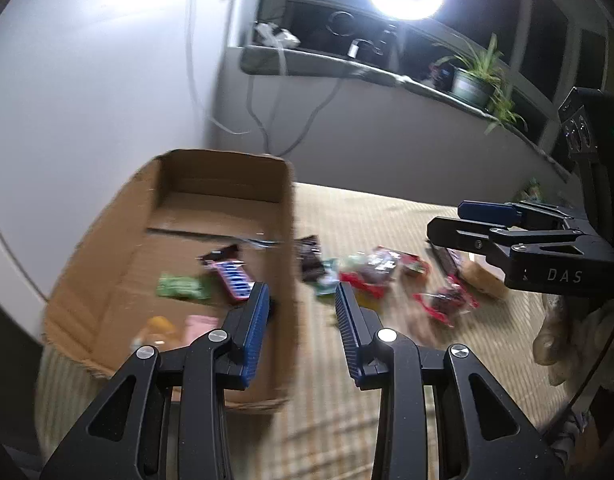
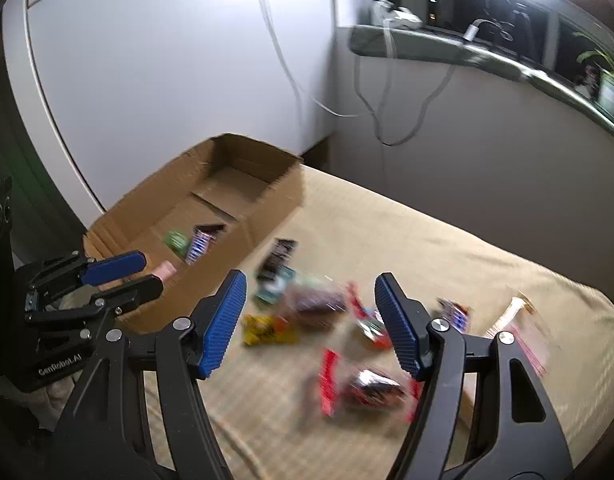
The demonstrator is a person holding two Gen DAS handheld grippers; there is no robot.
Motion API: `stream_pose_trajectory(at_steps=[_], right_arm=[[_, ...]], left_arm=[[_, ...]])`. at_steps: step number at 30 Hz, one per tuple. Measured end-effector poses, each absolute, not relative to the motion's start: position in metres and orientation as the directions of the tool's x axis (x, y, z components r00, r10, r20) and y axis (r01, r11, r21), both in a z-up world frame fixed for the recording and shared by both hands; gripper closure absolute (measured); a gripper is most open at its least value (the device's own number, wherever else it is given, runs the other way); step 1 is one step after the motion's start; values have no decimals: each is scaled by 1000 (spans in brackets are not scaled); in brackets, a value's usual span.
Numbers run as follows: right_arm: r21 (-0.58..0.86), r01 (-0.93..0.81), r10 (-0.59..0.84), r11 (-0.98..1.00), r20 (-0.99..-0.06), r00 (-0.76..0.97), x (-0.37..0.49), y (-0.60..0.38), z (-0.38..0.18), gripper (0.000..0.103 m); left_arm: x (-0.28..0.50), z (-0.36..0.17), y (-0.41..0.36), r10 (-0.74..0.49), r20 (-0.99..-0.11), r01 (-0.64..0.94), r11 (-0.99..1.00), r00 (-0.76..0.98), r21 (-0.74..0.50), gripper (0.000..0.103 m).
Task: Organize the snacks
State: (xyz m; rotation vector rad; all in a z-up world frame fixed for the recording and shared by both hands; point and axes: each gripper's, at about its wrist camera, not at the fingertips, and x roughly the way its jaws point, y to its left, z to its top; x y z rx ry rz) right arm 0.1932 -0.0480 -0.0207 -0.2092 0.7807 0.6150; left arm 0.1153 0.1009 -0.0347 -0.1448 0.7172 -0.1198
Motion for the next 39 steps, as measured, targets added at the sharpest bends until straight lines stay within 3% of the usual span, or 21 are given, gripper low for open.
stream_pose_trajectory(at_steps=[2, 6, 21, 30, 39], right_arm=[[30, -570, 415, 821, -717, 560, 192, -65, -23, 32], [9, -510, 355, 860, -728, 587, 192, -102, -26, 16], [167, -263, 296, 950, -749, 593, 209, -225, -46, 16], [313, -207, 375, 927, -768, 519, 232, -250, -74, 44], [396, -180, 433, 900, -770, 469, 245, -255, -94, 52]], left_arm=[[118, -34, 88, -186, -647, 90, 980, 739, -179, 70], [127, -34, 66, -238, -648, 137, 970, 724, -203, 70], [177, -36, -26, -438, -659, 335, 898, 611, -287, 66], [214, -51, -60, -514, -688, 384, 853, 511, -352, 66], [231, -65, -73, -530, -716, 388, 841, 454, -377, 66]])
